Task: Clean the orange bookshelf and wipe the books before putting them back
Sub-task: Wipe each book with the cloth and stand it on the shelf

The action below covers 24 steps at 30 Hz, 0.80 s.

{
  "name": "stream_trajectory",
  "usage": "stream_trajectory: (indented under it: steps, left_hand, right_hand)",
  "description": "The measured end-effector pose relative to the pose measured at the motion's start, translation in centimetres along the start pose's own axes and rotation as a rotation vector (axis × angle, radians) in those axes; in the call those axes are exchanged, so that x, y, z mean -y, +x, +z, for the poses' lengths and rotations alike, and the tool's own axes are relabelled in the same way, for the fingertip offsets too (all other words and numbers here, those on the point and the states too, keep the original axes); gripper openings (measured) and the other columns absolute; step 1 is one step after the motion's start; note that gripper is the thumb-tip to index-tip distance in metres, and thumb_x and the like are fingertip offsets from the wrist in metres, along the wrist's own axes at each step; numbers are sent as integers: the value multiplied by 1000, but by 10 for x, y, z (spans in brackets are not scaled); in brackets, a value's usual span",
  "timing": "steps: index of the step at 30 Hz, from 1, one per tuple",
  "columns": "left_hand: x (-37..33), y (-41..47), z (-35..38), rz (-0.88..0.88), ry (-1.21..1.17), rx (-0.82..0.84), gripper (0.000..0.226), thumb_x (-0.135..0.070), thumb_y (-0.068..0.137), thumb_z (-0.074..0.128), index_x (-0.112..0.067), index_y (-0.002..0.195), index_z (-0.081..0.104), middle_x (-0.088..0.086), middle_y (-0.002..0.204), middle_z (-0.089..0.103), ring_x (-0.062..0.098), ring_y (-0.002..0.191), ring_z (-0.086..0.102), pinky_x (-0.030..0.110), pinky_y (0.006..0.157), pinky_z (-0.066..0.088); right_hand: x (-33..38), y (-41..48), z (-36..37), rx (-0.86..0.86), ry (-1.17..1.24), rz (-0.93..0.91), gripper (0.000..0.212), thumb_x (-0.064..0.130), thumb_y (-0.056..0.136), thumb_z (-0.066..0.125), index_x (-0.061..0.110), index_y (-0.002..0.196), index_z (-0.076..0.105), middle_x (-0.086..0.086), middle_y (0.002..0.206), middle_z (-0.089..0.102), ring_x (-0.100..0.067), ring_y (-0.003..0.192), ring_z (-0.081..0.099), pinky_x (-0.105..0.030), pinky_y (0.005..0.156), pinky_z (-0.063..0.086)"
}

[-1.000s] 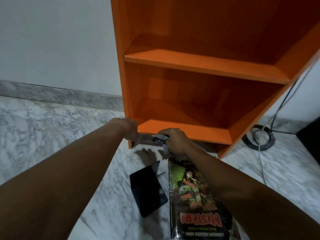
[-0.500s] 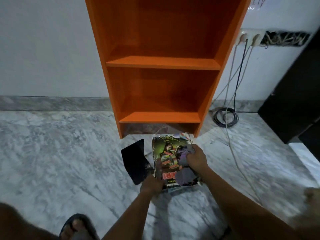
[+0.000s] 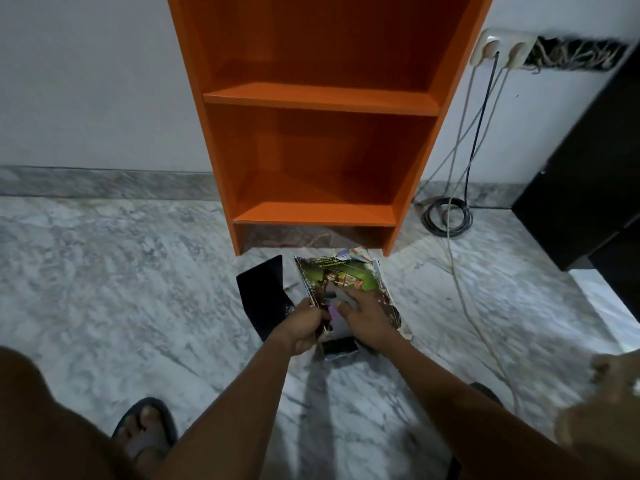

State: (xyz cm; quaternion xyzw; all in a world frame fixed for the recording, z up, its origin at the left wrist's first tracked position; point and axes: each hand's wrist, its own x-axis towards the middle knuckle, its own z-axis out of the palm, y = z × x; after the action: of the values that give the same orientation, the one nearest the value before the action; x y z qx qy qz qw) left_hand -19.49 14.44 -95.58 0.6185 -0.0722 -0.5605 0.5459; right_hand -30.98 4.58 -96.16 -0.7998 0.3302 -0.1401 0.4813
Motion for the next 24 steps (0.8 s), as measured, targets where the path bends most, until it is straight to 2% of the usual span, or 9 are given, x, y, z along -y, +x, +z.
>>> stream_trajectory:
  steps: [3, 5, 10, 12, 14, 17, 20, 21, 24]
  left_hand:
    - [-13, -21, -7, 5, -30, 110, 54, 19, 93, 37, -15, 131, 53, 14, 101, 65, 22, 80, 69, 38, 60, 60]
    - [-20, -34, -10, 42, 22, 154, 58, 21, 91, 38, -18, 132, 52, 11, 100, 67, 21, 85, 69, 37, 67, 61]
    - [-39, -62, -16, 124, 43, 337, 63, 24, 89, 46, -16, 136, 56, 19, 110, 72, 30, 94, 72, 36, 76, 60]
    - [-49, -73, -18, 125, 90, 391, 63, 23, 88, 47, -13, 139, 55, 22, 116, 69, 30, 91, 72, 33, 67, 61]
    - [-58, -82, -20, 127, 126, 411, 64, 25, 88, 46, -14, 138, 56, 20, 119, 67, 26, 88, 73, 28, 60, 59]
    - [-67, -90, -25, 124, 118, 487, 66, 25, 87, 47, -14, 140, 54, 21, 120, 67, 28, 88, 74, 30, 62, 60]
    - [-80, -99, -24, 171, 87, 527, 71, 16, 78, 58, -18, 139, 54, 21, 122, 68, 32, 100, 72, 39, 76, 62]
    - [-84, -99, -23, 202, 72, 527, 73, 14, 76, 59, -19, 141, 52, 20, 124, 68, 33, 104, 70, 42, 83, 61]
    - [-103, -103, -13, 312, 32, 543, 76, 12, 77, 60, -19, 145, 47, 24, 132, 63, 38, 113, 64, 48, 91, 56]
  right_hand:
    - [8, 9, 15, 33, -93, -119, 34, 18, 99, 60, 22, 133, 66, 2, 125, 57, -20, 119, 52, -35, 101, 44]
    - [20, 17, 21, -9, -116, -137, 37, 23, 98, 59, 31, 133, 65, 3, 123, 50, -20, 122, 48, -39, 104, 43]
    - [54, 43, 4, -275, -97, -170, 41, 24, 99, 46, 36, 135, 61, 7, 125, 39, -13, 115, 35, -32, 95, 32]
    - [57, 60, -10, -320, -31, -161, 41, 28, 99, 44, 34, 136, 60, 0, 122, 43, -20, 108, 47, -33, 93, 41]
    - [48, 82, -21, -308, 98, -171, 44, 36, 95, 42, 36, 136, 59, -13, 116, 54, -29, 85, 62, -34, 78, 55]
    - [18, 109, -31, -375, 169, -63, 37, 39, 100, 40, 42, 133, 56, -19, 106, 63, -33, 81, 62, -47, 72, 56]
    - [30, 86, -39, -354, 378, 33, 26, 21, 107, 46, 18, 128, 60, -8, 103, 64, -36, 96, 64, -53, 85, 54]
    - [26, 74, -34, -311, 486, 136, 23, 22, 106, 49, 10, 117, 64, -9, 101, 65, -39, 100, 64, -51, 89, 54]
    - [1, 42, -15, -55, 784, 470, 43, 48, 94, 64, 5, 91, 65, -19, 89, 65, -31, 78, 63, -37, 70, 55]
